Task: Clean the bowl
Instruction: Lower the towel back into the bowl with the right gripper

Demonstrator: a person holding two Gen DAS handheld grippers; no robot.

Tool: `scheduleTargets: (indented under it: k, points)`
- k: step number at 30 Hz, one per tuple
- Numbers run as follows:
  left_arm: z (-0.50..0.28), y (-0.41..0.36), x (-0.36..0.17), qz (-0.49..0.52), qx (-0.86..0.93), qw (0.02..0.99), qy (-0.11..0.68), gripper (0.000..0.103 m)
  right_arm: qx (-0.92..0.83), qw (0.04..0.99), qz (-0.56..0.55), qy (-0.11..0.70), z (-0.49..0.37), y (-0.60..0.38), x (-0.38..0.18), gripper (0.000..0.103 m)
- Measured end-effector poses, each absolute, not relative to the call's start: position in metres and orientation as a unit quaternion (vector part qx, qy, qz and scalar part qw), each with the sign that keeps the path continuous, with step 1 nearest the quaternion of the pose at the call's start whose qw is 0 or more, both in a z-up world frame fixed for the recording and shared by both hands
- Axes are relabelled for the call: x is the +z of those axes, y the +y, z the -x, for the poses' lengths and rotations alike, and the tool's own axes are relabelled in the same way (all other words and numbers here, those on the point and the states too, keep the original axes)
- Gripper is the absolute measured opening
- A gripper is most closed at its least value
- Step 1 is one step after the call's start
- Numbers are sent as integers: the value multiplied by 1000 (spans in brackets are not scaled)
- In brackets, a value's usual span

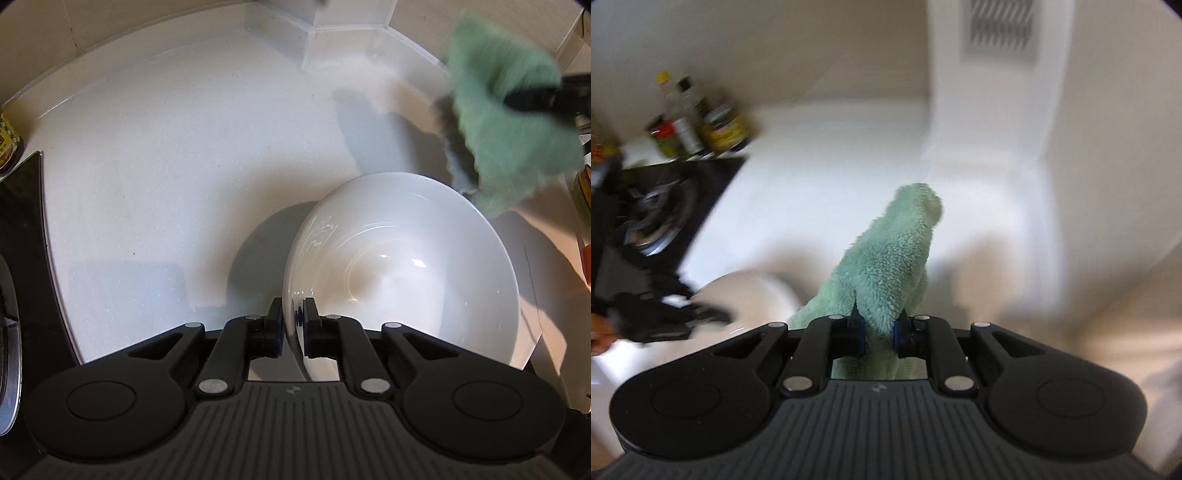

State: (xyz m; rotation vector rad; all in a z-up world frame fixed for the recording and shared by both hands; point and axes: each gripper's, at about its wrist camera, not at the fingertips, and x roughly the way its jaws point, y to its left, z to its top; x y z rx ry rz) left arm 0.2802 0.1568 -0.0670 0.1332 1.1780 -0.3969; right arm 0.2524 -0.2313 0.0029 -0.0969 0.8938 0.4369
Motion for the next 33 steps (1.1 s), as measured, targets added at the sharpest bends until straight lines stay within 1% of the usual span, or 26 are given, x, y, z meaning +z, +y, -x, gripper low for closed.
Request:
scheduleTargets:
  k: [4, 9, 14, 18, 23, 28, 30, 32, 33]
  points:
    - [-282, 157, -67, -68, -185, 812, 550, 9, 211, 870, -23, 444, -256, -251, 5, 11]
    - [-281, 160, -69, -68, -184, 811, 552, 10, 233, 828, -163, 484, -260, -264, -27, 11]
    - [-265, 153, -69, -70, -183, 811, 551, 10, 243, 810, -219, 487, -261, -260, -39, 12]
    - [-264, 153, -69, -71, -182, 812, 550, 10, 238, 784, -296, 491, -266, -266, -54, 12]
    - [-263, 152, -70, -73, -182, 812, 550, 10, 251, 781, -246, 516, -264, -242, -66, 12]
    - [-264, 151, -71, -76, -182, 811, 550, 10, 239, 833, -80, 492, -255, -210, -51, 14]
    - [-264, 151, -71, -77, -182, 812, 549, 10, 244, 838, -49, 486, -249, -202, -50, 14]
    - [-264, 151, -71, -78, -183, 812, 548, 10, 268, 825, -41, 496, -247, -194, -53, 15]
    - [-264, 151, -71, -78, -183, 812, 548, 10, 276, 818, -32, 503, -247, -189, -56, 19]
